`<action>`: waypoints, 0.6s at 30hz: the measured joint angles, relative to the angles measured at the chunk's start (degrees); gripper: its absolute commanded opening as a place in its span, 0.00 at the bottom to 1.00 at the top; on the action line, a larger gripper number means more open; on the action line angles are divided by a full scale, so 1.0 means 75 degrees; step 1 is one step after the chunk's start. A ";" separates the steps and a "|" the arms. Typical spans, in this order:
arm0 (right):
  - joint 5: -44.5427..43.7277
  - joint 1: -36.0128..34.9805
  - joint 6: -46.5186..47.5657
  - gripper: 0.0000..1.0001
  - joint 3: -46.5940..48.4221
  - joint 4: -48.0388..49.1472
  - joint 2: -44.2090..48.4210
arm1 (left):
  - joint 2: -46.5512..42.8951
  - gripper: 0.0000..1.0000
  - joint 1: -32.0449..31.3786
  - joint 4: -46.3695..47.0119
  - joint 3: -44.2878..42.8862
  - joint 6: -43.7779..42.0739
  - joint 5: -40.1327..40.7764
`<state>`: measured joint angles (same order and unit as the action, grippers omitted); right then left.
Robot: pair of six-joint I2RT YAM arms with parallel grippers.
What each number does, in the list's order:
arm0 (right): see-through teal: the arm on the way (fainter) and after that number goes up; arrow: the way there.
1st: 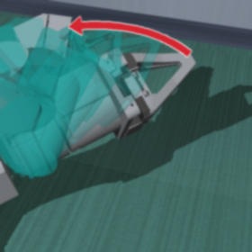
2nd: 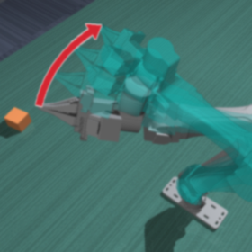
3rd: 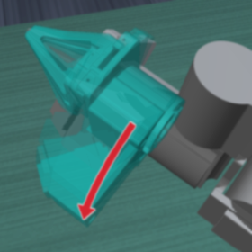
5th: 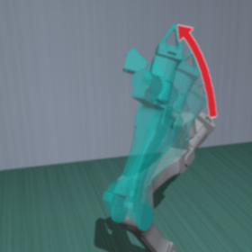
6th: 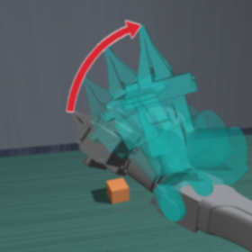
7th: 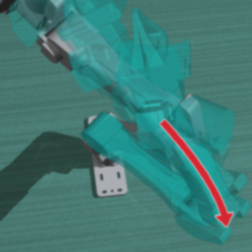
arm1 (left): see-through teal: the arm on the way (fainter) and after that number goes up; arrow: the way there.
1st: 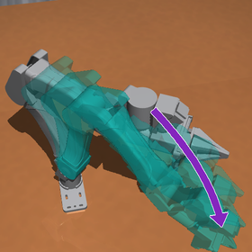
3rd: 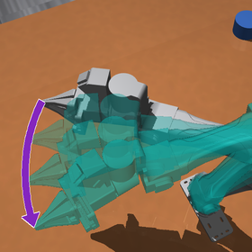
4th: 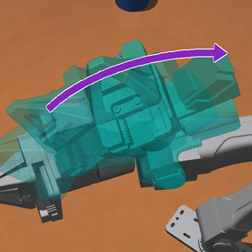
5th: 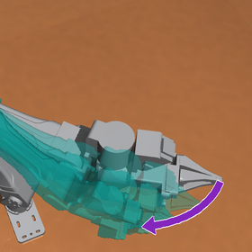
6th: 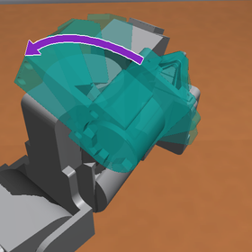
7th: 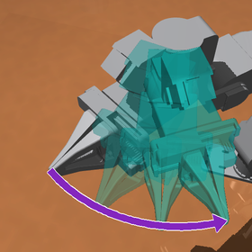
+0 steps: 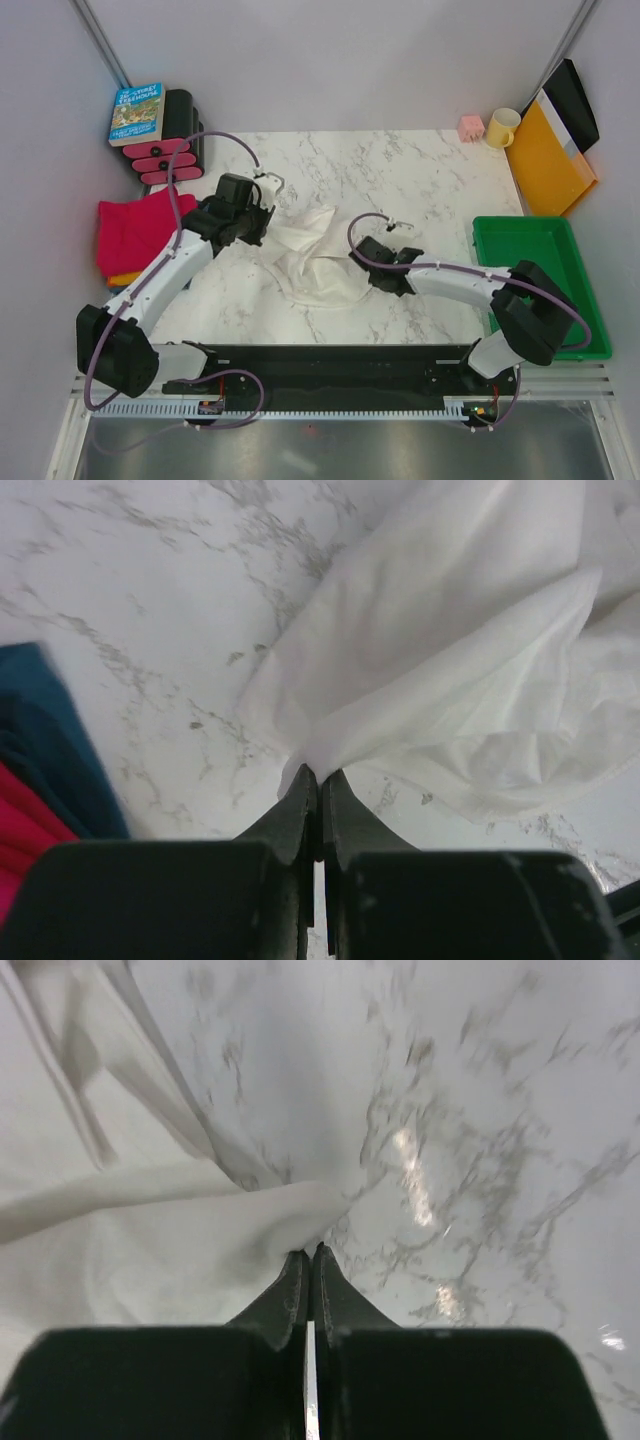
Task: Fold and stack the t-shirts
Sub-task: Flatten out the tshirt
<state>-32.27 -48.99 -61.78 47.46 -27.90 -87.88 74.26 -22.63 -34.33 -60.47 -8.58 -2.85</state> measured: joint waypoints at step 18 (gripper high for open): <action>-0.0979 0.4427 0.3949 0.00 0.6344 -0.0941 0.2725 | -0.0423 0.02 0.4045 -0.0335 -0.4459 0.0009 -0.0041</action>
<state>-39.62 -15.79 -32.16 95.04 -34.96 -67.44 71.09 7.70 -36.84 -93.91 -8.51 -3.16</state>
